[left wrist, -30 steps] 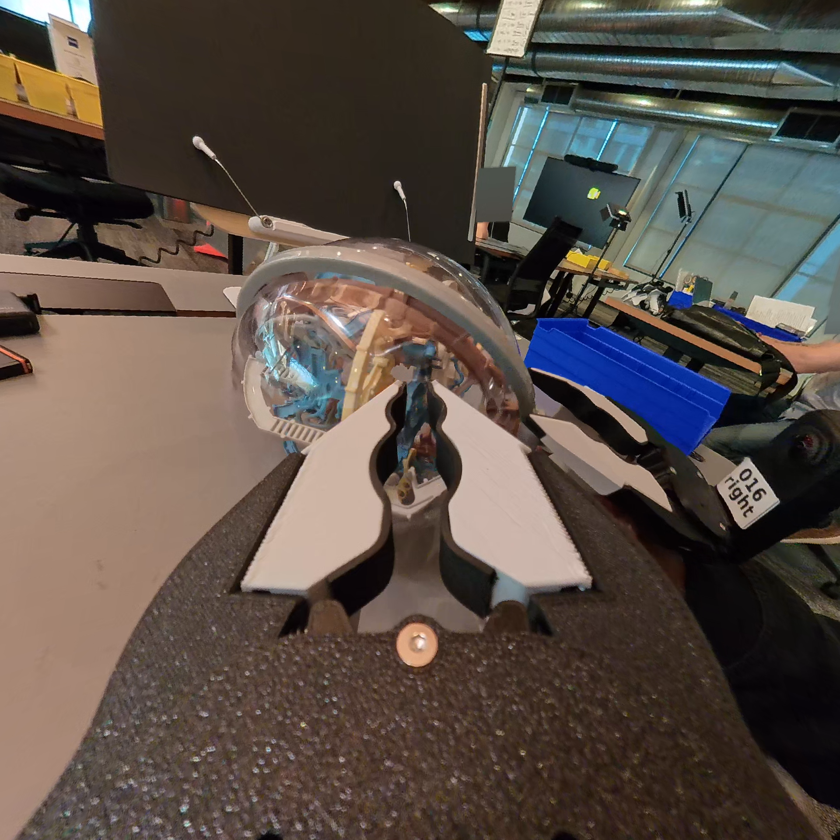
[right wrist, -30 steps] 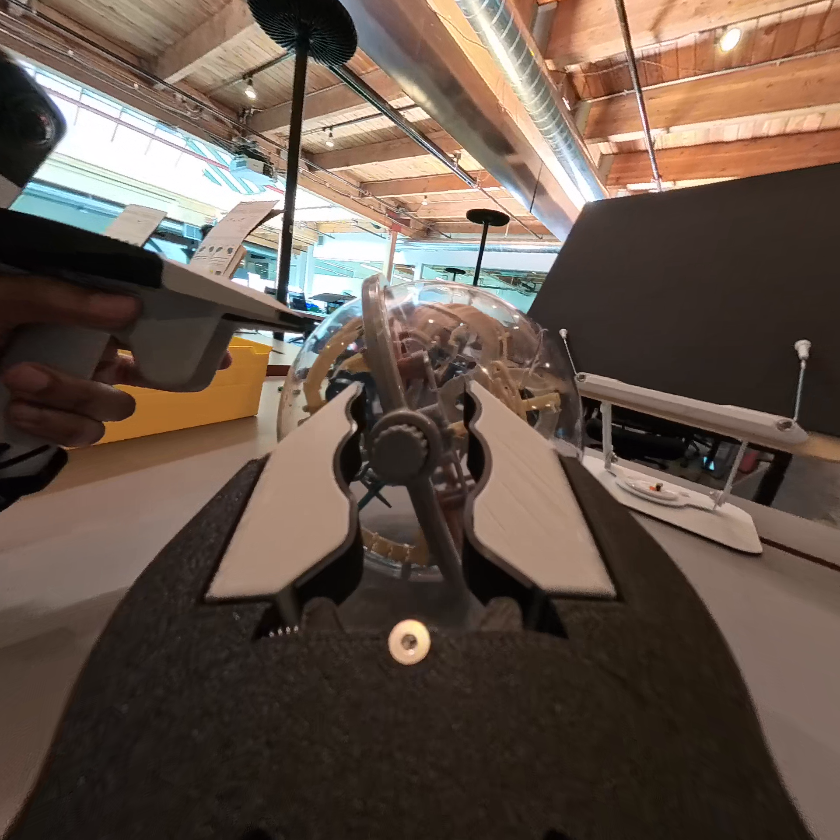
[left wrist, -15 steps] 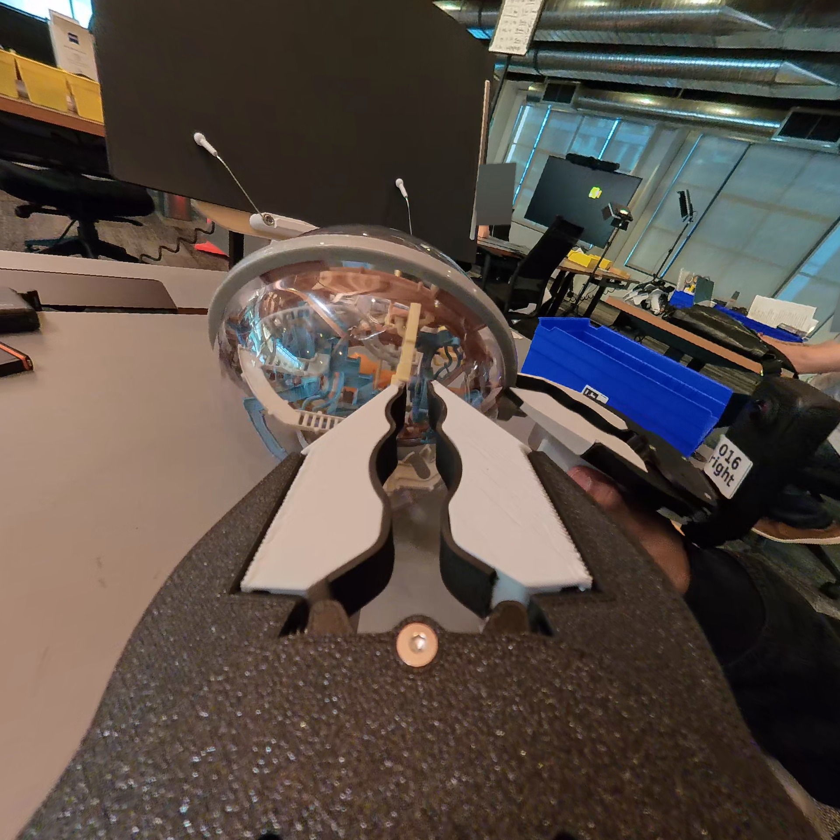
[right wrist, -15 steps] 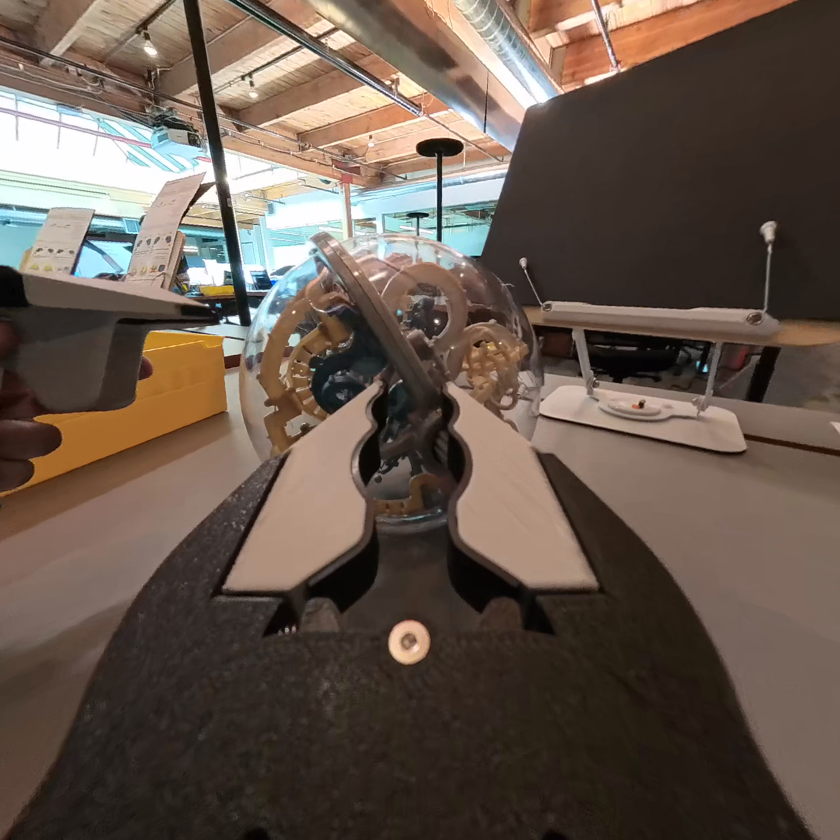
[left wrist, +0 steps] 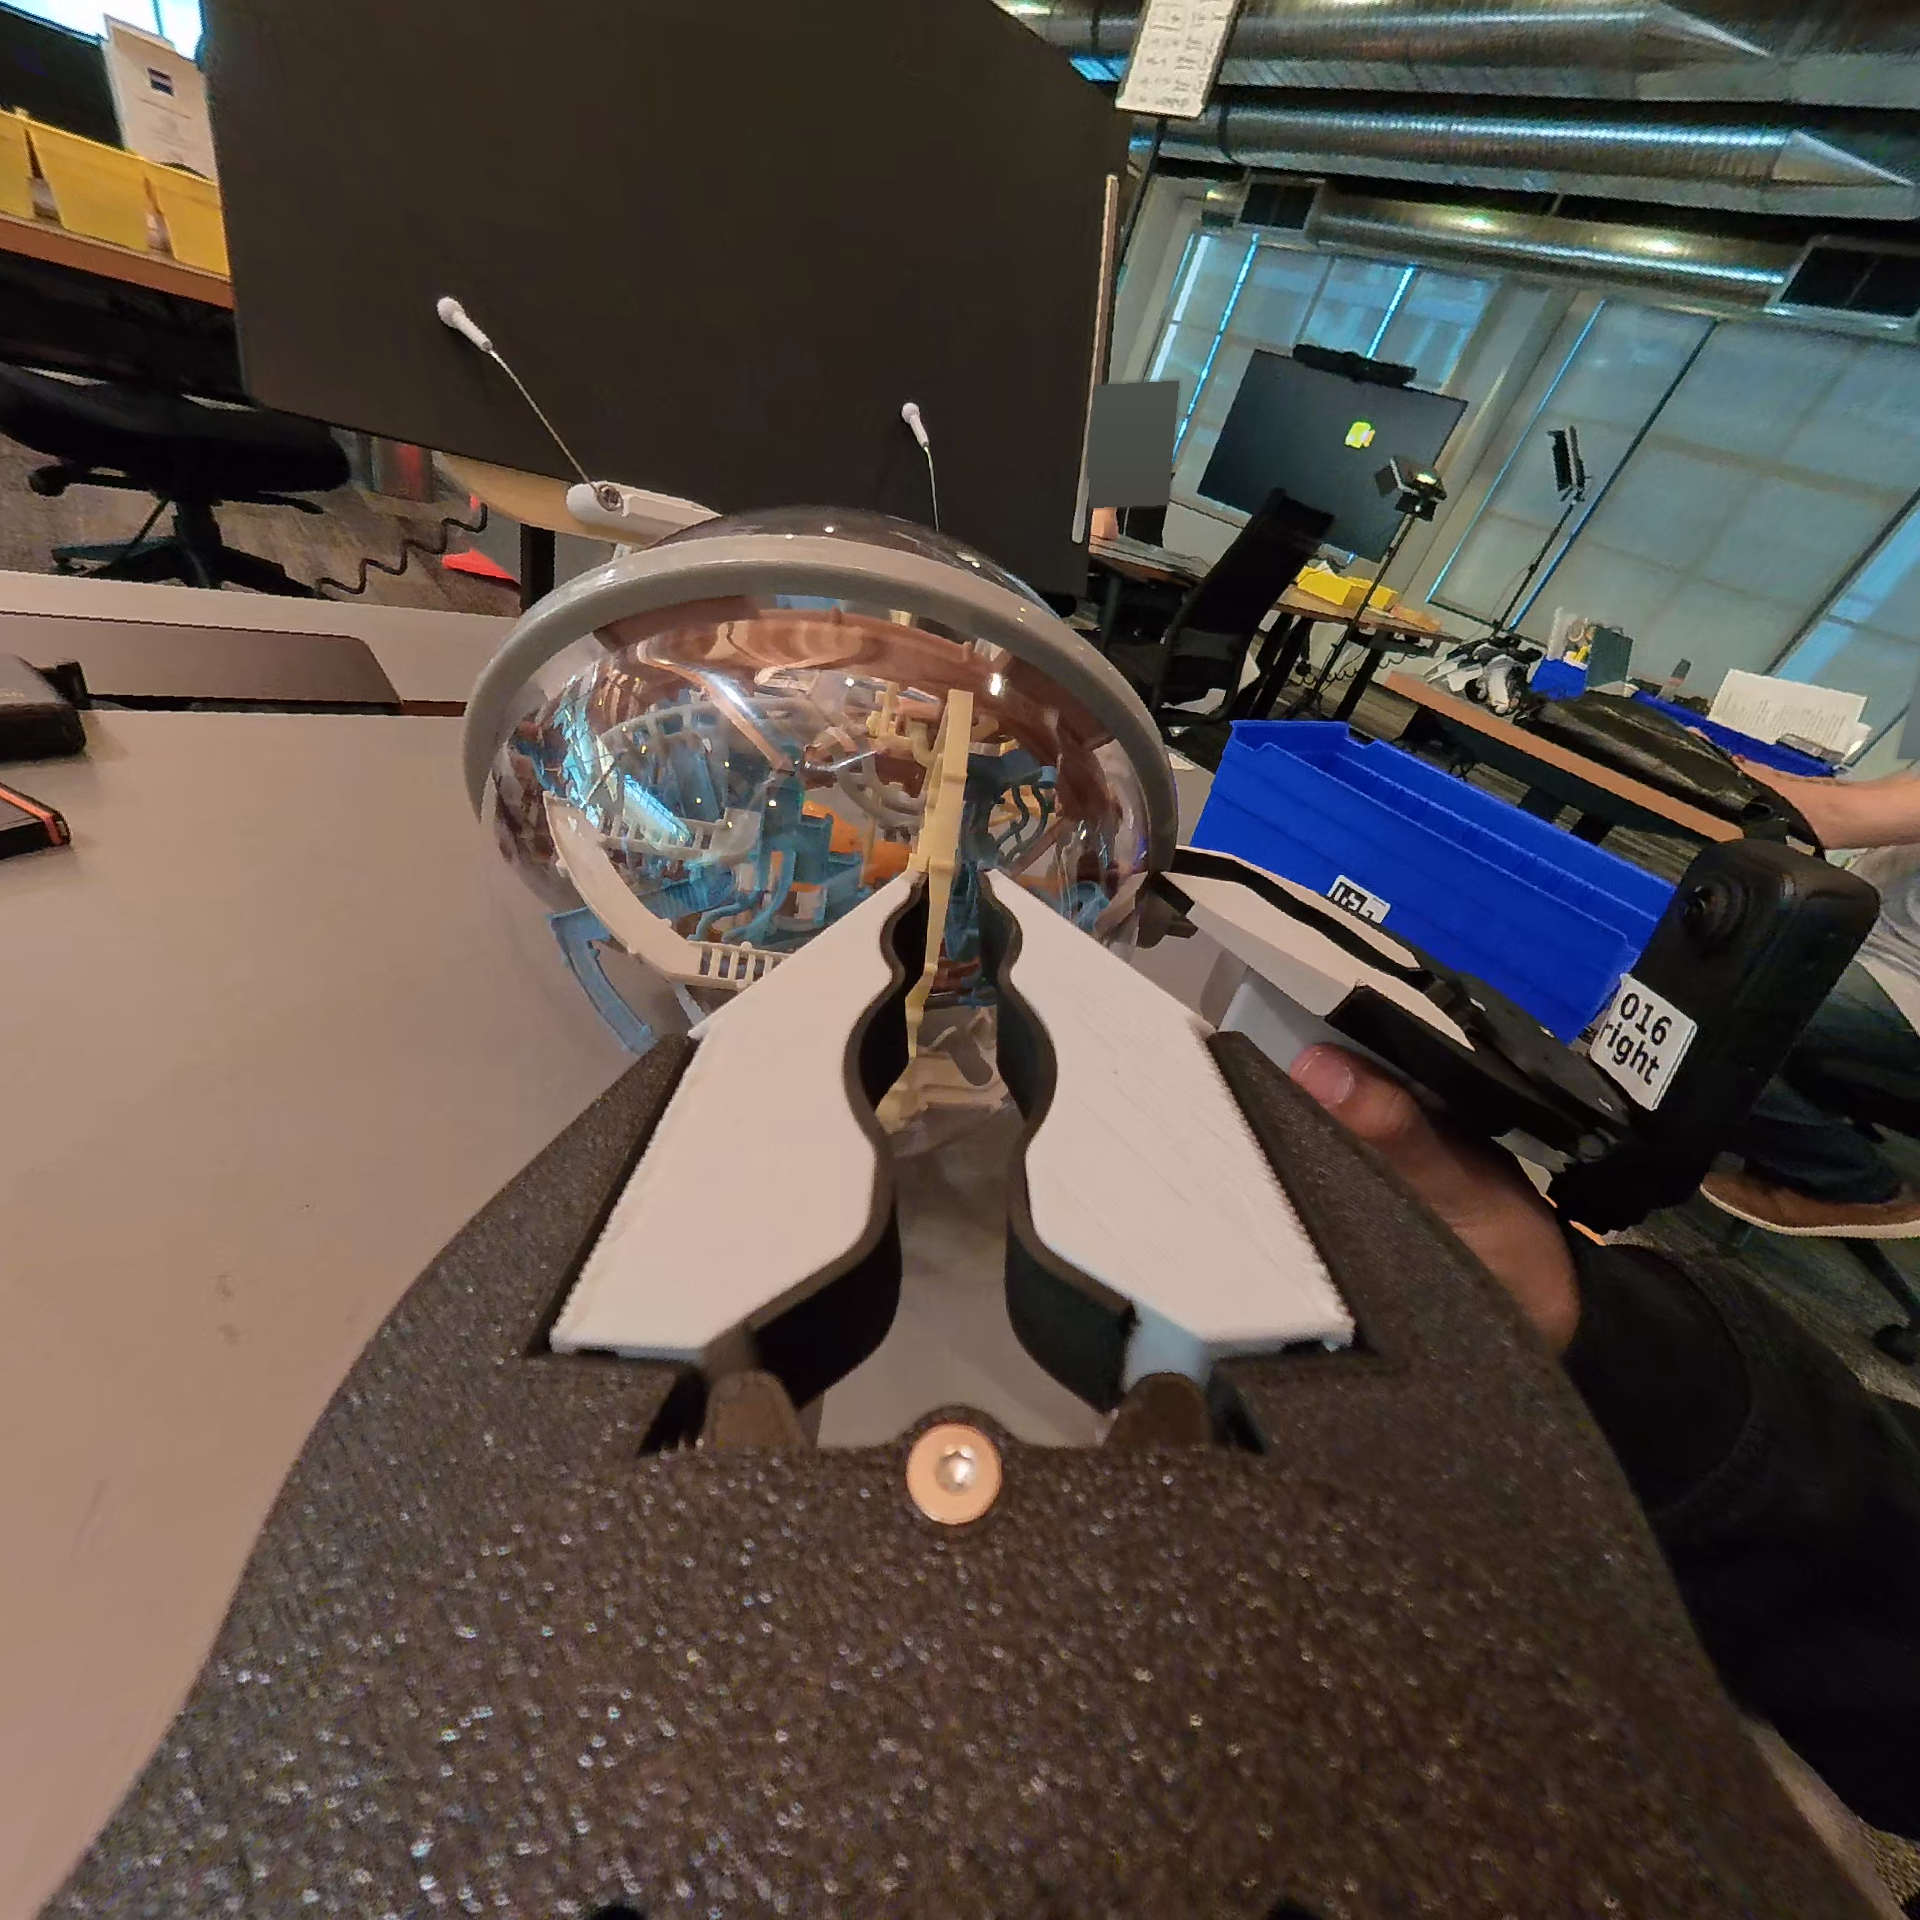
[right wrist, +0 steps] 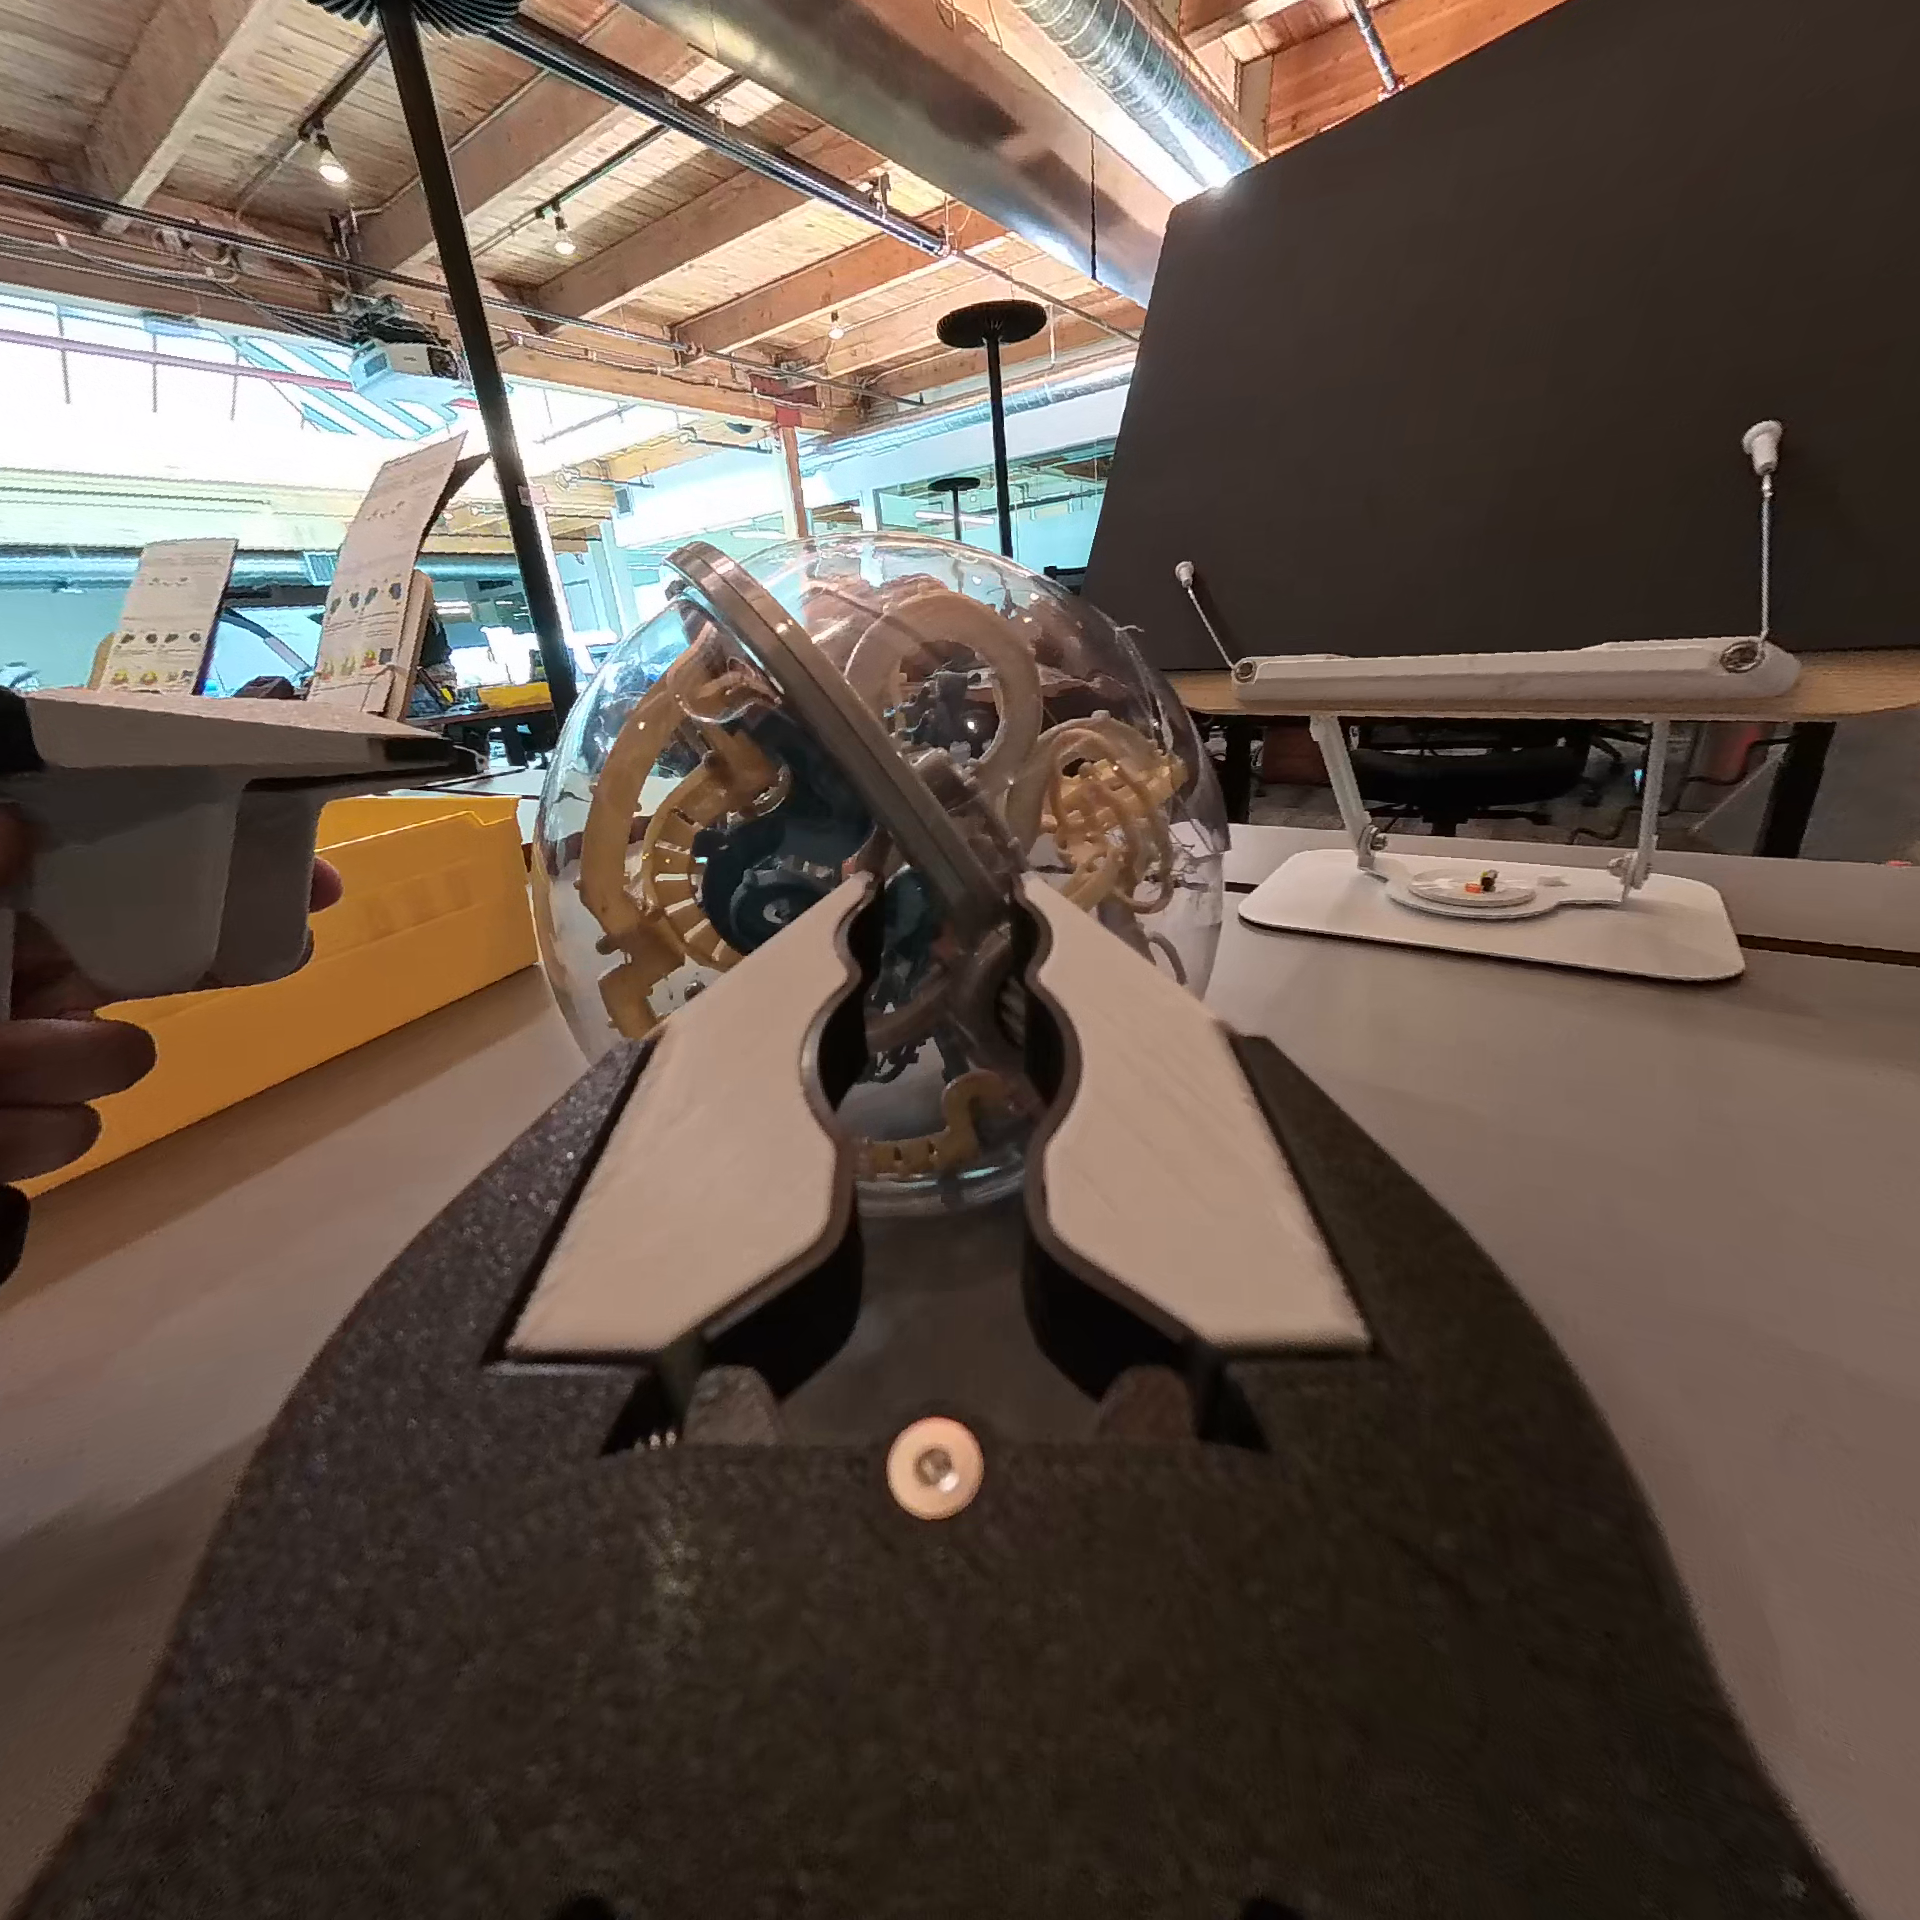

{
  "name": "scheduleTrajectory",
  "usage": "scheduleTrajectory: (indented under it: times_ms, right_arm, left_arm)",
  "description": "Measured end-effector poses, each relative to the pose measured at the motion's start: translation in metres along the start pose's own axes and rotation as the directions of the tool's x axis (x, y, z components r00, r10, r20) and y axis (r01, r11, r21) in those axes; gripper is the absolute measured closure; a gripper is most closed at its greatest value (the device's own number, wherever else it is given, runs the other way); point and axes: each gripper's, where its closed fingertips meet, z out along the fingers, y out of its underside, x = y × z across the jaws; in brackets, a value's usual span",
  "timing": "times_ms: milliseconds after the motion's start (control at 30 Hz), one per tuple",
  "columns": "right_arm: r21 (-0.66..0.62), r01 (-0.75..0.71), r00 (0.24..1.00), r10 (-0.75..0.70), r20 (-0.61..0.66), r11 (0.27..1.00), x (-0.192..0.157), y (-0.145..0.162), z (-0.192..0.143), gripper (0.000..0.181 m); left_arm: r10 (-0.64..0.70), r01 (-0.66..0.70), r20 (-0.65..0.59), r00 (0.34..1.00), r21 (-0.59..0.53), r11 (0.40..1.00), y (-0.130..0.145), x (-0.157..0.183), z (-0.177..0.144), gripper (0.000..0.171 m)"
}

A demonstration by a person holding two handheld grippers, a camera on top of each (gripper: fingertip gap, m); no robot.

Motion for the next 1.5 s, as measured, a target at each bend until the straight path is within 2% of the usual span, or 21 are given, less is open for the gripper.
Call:
scheduleTrajectory:
  times_ms: [133, 367, 700, 1500]
  right_arm:
    - [-0.008, -0.044, 0.999, 0.044, -0.001, 0.999, 0.002, 0.001, 0.000, 0.159]
    - [-0.051, -0.202, 0.979, 0.204, 0.022, 0.978, 0.009, 0.006, 0.000, 0.160]
    - [-0.062, -0.272, 0.961, 0.275, 0.039, 0.960, 0.011, 0.008, 0.000, 0.159]
    - [-0.063, -0.252, 0.965, 0.256, 0.052, 0.966, 0.006, 0.008, 0.001, 0.157]
  left_arm:
    - [0.001, -0.001, 0.000, 1.000, -0.002, 1.000, 0.001, 0.000, 0.000, 0.166]
    - [-0.001, 0.001, -0.001, 1.000, -0.005, 1.000, 0.002, 0.000, 0.001, 0.166]
    - [-0.002, 0.002, 0.000, 1.000, -0.006, 1.000, 0.002, 0.000, 0.001, 0.166]
    - [0.002, -0.002, 0.004, 1.000, -0.015, 1.000, 0.004, -0.001, 0.001, 0.165]
